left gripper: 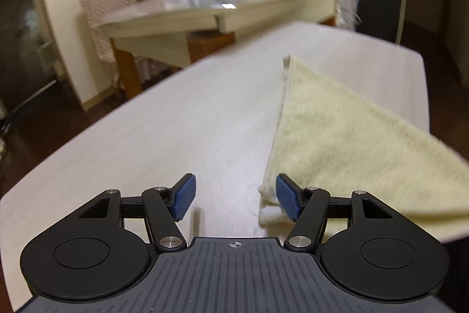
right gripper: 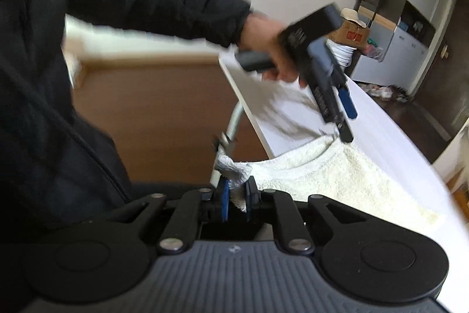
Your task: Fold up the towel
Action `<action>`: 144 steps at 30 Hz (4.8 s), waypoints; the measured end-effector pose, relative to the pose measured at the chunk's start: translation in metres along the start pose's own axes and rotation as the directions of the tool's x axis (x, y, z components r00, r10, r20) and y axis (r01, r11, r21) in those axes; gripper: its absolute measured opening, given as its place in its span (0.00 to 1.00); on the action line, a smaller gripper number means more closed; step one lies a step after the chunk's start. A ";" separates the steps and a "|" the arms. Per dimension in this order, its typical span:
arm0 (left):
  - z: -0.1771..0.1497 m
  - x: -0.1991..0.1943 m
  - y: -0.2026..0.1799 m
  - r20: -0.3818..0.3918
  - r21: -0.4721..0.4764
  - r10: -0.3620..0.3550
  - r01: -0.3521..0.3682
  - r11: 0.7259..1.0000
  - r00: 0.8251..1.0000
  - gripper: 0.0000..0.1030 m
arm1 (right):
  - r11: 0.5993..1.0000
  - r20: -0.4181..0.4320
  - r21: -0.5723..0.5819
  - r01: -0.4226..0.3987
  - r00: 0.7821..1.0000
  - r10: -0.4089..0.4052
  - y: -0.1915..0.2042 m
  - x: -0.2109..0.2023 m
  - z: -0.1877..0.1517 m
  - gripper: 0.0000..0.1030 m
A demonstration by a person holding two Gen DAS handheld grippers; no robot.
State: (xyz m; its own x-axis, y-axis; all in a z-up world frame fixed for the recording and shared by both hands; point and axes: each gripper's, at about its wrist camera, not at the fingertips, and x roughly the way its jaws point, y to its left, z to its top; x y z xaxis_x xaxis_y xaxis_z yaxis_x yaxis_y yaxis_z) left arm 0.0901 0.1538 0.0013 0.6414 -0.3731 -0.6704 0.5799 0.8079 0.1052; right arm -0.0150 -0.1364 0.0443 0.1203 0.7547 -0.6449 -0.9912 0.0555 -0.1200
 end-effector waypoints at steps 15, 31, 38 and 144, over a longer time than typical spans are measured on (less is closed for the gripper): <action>0.003 0.014 0.019 -0.048 -0.079 -0.070 0.066 0.995 0.996 0.73 | 0.828 0.226 0.547 -0.127 0.974 0.001 -0.229 -0.044 -0.051 0.09; 0.014 -0.011 0.029 0.078 -0.151 -0.050 0.061 0.987 0.996 0.71 | 0.652 0.090 0.754 -0.081 0.996 0.020 -0.319 0.018 -0.113 0.09; 0.014 -0.003 -0.003 0.080 -0.095 -0.130 0.137 0.986 0.988 0.71 | 0.651 0.044 0.757 -0.065 0.998 0.048 -0.332 0.027 -0.114 0.12; 0.022 0.036 0.036 -0.001 -0.088 0.157 -0.156 0.984 0.988 0.84 | 0.717 -0.103 0.576 0.393 0.904 -0.414 -0.126 0.036 -0.044 0.47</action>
State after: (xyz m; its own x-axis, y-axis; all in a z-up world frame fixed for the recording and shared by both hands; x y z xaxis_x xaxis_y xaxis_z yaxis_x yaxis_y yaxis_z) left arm 0.1450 0.1589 -0.0029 0.7236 -0.2413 -0.6467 0.4260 0.8933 0.1433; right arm 0.1170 -0.1449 0.0035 0.5248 0.5926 -0.6111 -0.6946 0.7131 0.0950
